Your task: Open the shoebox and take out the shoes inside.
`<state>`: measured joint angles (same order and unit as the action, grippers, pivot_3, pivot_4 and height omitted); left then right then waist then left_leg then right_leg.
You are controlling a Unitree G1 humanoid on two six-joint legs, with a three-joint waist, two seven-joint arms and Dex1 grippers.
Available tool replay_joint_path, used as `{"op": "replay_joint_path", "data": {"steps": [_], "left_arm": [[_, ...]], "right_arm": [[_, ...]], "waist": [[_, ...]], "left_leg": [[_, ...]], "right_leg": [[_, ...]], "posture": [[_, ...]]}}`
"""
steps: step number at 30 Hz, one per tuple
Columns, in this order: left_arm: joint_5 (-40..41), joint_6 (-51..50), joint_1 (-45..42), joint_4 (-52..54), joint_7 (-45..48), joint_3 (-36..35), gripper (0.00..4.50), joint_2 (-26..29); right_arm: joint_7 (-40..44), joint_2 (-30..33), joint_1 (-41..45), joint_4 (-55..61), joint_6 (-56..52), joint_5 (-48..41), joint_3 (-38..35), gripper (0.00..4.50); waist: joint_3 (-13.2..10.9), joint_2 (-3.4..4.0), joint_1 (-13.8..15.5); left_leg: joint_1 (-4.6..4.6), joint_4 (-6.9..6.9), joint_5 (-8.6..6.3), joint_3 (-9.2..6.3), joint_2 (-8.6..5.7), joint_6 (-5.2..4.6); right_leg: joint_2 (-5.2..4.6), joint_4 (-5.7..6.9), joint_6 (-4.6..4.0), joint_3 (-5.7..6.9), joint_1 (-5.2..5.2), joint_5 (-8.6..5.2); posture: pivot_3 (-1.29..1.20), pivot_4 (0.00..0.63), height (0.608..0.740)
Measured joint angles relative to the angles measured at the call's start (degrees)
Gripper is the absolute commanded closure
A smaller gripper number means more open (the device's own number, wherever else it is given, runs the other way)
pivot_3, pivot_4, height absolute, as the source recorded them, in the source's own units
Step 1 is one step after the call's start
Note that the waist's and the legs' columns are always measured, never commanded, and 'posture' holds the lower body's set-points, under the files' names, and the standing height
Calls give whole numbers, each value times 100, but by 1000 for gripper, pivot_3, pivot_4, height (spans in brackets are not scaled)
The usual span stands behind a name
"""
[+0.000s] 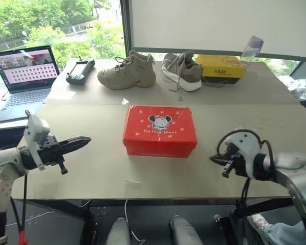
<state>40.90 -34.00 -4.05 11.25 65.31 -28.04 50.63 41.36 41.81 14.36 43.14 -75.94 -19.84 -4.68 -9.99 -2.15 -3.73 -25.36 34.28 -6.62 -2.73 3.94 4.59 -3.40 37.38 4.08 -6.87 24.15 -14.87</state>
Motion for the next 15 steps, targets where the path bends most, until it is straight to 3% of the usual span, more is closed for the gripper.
{"op": "replay_joint_path", "data": {"steps": [7,15], "left_arm": [[196,-149,49,97,39,-20,4500,150],[68,150,-58,176,336,521,4500,150]], "right_arm": [[-1082,-1029,122,-217,-225,103,855,4414],[-2046,-2381,16,-1064,375,299,761,4414]], "waist": [[0,-12,23],[2,-18,-19]], "left_leg": [[-19,-5,0,0,1,0],[-15,-6,1,-1,4,-1]], "right_leg": [[-1,-21,-4,4,7,3],[3,-18,-10,5,5,11]], "posture": [[0,150,712],[0,150,712]]}}
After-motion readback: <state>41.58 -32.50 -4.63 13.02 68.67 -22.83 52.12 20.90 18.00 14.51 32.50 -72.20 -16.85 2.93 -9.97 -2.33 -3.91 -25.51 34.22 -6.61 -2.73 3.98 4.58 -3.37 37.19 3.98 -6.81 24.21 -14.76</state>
